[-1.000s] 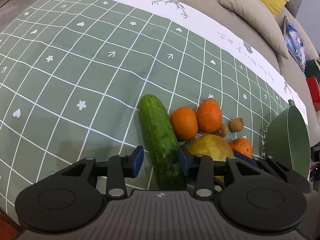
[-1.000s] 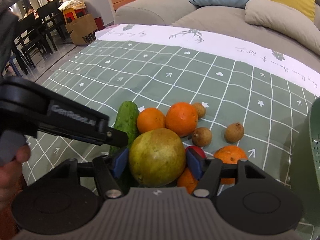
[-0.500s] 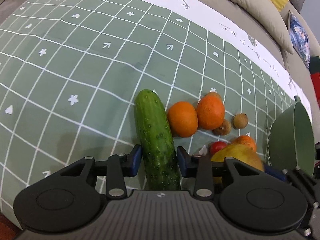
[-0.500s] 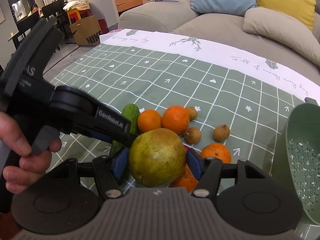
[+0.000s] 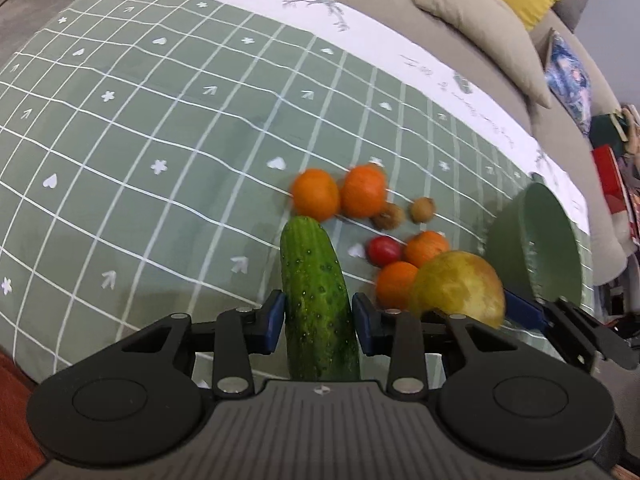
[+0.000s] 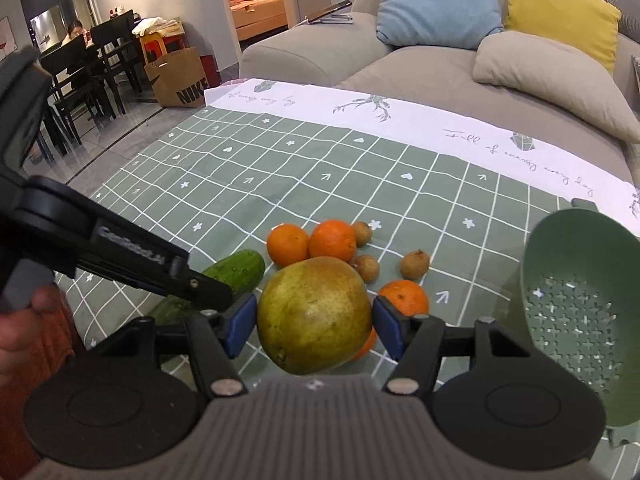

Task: Organize fruits
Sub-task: 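Carry the cucumber with the left tool while the right tool carries the pear into the colander, then open the left tool releasing the cucumber while the right tool releases the pear, then withdraw both tools from the colander toward the oranges, then grasp an orange with the left tool while the right tool grasps another orange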

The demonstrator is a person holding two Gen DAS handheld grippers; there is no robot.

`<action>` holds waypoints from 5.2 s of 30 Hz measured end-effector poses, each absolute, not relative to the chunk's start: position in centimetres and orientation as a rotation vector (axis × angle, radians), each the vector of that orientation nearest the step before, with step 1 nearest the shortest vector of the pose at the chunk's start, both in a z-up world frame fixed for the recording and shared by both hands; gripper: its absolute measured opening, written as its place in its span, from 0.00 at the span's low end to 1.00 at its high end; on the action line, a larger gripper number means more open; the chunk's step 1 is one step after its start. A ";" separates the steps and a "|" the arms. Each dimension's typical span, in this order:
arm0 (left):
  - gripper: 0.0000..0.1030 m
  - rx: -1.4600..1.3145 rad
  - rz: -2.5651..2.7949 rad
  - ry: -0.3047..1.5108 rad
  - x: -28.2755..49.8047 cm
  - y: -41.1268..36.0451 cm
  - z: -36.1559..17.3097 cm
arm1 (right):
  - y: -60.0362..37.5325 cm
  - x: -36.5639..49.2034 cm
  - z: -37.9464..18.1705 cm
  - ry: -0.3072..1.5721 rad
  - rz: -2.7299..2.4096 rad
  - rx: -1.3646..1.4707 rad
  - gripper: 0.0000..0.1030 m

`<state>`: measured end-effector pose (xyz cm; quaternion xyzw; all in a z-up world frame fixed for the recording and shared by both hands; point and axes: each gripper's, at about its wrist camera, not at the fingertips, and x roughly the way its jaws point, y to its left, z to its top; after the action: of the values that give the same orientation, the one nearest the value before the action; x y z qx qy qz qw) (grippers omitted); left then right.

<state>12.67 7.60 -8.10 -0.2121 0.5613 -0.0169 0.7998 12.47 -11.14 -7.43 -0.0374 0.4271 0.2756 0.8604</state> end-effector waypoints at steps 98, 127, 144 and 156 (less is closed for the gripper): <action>0.55 -0.060 -0.216 0.941 13.1 -0.5 -4.3 | -18.3 11.6 -5.4 0.891 0.257 0.039 0.83; 0.52 -0.042 -0.105 1.010 15.3 4.2 -9.7 | -13.6 15.0 -9.8 0.954 0.334 0.027 0.53; 0.52 -0.127 -0.105 1.069 19.4 6.0 -13.2 | -13.6 19.0 -13.5 1.050 0.322 0.113 0.46; 0.44 -0.194 -0.126 1.068 19.7 6.8 -13.5 | -13.5 19.4 -14.5 1.075 0.316 0.142 0.42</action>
<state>19.75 6.76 -13.49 -0.0922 0.5078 -0.0598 0.8544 19.43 -13.55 -14.46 0.0672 0.5096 0.1497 0.8446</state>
